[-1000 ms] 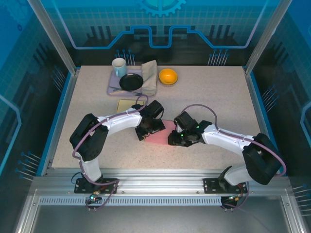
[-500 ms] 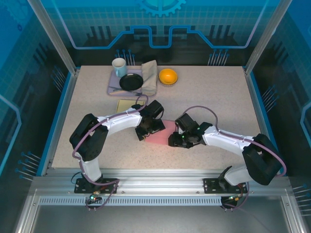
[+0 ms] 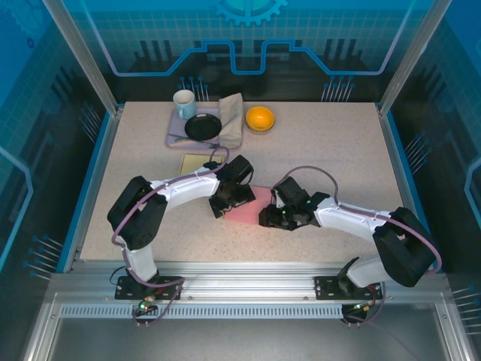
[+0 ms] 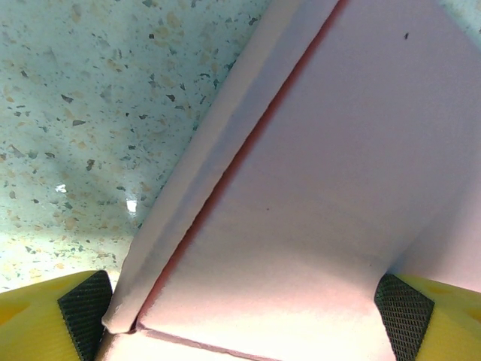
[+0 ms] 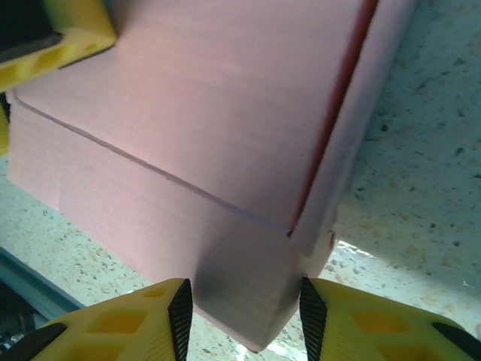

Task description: Fold the paper box

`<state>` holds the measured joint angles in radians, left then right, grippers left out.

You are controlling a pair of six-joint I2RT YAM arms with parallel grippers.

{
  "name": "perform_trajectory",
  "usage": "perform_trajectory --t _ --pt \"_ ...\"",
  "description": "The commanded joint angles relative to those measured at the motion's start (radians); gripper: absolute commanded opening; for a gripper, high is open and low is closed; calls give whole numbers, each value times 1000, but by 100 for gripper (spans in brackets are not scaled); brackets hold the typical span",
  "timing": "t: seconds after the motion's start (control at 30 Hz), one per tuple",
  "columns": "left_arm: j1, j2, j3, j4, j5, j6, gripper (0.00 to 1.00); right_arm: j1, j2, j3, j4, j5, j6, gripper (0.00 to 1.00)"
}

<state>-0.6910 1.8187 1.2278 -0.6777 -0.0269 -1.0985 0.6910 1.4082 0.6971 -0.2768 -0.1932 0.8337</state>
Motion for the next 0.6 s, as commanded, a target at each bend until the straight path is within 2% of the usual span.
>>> perform_trajectory --t 0.0,0.1,0.33,0.57 --pt "-1 -7 -5 -68 -29 -9 95 -9 6 -1 58 -54 19 44" --pt "-1 -7 -5 -70 -29 -10 95 -8 2 4 63 -62 27 42" --pt "-2 -12 -10 -69 -30 -9 95 -6 -20 18 -18 22 -26 37" --pt "-1 -7 -10 -62 -23 -15 95 -7 -4 -7 32 14 -47 31"
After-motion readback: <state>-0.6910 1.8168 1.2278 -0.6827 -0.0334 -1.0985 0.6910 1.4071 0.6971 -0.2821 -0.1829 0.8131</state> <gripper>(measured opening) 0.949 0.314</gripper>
